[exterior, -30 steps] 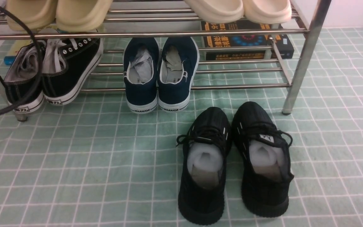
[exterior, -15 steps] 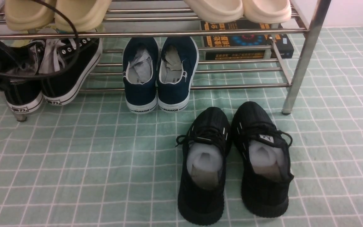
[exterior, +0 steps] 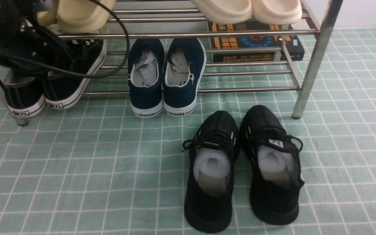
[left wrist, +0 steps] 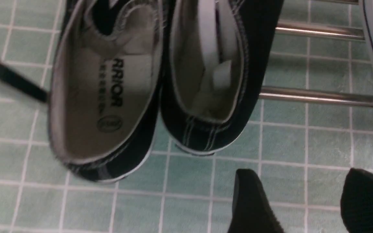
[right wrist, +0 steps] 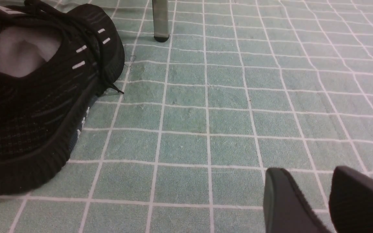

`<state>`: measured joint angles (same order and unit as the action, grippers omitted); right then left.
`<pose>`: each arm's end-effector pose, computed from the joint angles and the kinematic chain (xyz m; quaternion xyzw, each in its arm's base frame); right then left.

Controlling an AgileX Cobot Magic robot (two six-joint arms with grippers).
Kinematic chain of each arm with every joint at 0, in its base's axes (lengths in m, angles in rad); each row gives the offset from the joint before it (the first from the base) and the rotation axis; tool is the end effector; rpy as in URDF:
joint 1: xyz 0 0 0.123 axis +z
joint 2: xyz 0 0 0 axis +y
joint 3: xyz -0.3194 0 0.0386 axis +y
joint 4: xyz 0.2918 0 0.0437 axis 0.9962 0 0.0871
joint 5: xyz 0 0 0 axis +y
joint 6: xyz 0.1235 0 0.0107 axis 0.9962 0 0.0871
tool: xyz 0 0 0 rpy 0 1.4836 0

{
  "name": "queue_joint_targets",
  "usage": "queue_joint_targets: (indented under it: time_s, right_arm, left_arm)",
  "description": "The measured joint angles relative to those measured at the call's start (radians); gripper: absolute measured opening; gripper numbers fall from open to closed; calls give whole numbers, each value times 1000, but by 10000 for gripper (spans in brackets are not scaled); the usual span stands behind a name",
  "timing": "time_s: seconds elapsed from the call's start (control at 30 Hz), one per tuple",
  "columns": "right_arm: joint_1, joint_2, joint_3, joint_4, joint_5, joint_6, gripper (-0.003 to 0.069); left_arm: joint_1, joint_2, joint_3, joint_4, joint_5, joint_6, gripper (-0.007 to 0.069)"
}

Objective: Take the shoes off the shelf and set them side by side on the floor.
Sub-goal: 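Grasp the leftmost shoe on the bottom shelf of the shoe rack with the left gripper, then set the held shoe down on the floor in front of the rack with the left gripper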

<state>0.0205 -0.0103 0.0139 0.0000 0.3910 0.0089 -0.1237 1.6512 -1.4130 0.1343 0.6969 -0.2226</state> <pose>0.0903 0.0019 0.1634 -0.0047 0.8070 0.0087 0.5905 0.4380 -0.0437 0.3196 -0.0133 0.9338 -0.0032 0.3576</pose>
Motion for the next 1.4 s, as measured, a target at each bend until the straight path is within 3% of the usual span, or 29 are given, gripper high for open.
queue_joint_targets:
  time_s: [0.27, 0.5, 0.77, 0.87, 0.97, 1.0, 1.03, 1.07, 1.27, 1.4]
  right_arm:
    - [0, 0, 0, 0, 0, 0, 239]
    - [0, 0, 0, 0, 0, 0, 239]
    - [0, 0, 0, 0, 0, 0, 239]
    - [0, 0, 0, 0, 0, 0, 239]
    - [0, 0, 0, 0, 0, 0, 239]
    - [0, 0, 0, 0, 0, 0, 239]
    - [0, 0, 0, 0, 0, 0, 239]
    - [0, 0, 0, 0, 0, 0, 239]
    - [0, 0, 0, 0, 0, 0, 239]
    - [0, 0, 0, 0, 0, 0, 239]
  left_arm:
    - [-17, 97, -10, 106, -165, 11, 421]
    - [-18, 153, -9, 236, -194, 11, 421]
    - [-19, 201, -15, 253, -209, 11, 417]
    - [-20, 204, -19, 251, -208, 11, 343]
    - [-20, 205, -20, 255, -200, 11, 191]
    - [-20, 205, -20, 255, -197, 13, 100]
    - [-20, 205, -20, 255, -197, 13, 100]
    - [-20, 205, -20, 254, -192, 14, 37]
    - [-20, 188, -20, 206, -167, 14, 13]
    - [-20, 150, -18, 105, -105, 18, 13]
